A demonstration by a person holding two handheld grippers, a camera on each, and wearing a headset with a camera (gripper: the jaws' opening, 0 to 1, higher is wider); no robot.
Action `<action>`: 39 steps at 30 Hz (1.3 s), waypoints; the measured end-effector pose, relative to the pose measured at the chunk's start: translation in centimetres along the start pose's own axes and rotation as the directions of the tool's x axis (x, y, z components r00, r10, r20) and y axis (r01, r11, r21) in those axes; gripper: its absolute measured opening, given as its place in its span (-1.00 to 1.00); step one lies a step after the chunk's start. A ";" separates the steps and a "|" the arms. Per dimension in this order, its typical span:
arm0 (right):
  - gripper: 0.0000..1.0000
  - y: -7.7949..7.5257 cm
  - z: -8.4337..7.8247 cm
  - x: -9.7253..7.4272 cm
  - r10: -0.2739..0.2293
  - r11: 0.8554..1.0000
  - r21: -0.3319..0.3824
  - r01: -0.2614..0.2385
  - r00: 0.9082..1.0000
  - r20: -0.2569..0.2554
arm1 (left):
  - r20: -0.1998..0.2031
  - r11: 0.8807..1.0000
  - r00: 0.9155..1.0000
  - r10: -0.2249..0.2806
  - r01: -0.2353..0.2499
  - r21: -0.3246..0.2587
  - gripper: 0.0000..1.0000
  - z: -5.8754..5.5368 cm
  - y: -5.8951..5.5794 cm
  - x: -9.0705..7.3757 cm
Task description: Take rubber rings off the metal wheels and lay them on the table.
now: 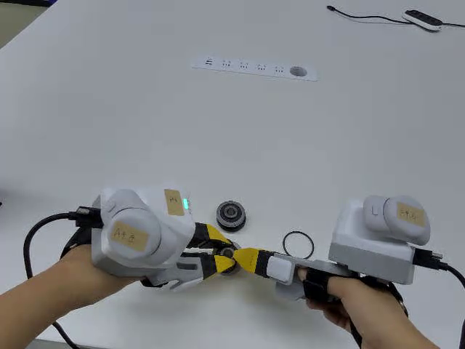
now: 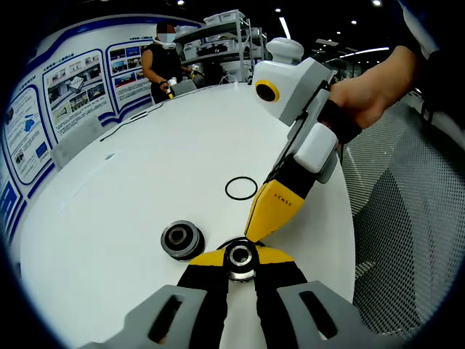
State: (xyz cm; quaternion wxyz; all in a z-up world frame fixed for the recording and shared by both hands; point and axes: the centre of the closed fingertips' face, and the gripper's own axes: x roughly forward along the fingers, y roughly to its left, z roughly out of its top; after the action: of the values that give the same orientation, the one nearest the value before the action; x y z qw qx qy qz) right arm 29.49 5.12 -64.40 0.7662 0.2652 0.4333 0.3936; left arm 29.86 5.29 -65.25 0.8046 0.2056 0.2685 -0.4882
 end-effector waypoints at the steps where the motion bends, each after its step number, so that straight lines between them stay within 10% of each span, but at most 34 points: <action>1: -0.99 0.0 0.0 0.0 -0.003 1.000 0.003 0.003 1.000 0.002 | 0.000 1.000 1.000 0.000 0.000 -0.003 -0.75 0.0 0.0 0.0; 29: -0.97 0.2 0.1 0.3 0.008 0.998 0.064 -0.009 1.000 0.014 | 0.022 1.000 1.000 0.003 -0.003 -0.023 -0.65 0.8 0.0 -1.4; 39: -0.97 0.8 1.0 0.0 0.027 0.994 0.100 -0.031 0.999 0.045 | 0.058 0.997 0.997 0.041 -0.037 -0.072 -0.59 1.6 1.7 -2.3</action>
State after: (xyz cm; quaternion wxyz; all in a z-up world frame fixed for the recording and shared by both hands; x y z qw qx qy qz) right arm 30.11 5.49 -63.34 0.7553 0.3185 0.4319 0.3762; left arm 30.91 6.62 -62.41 0.8285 0.1676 0.2573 -0.4684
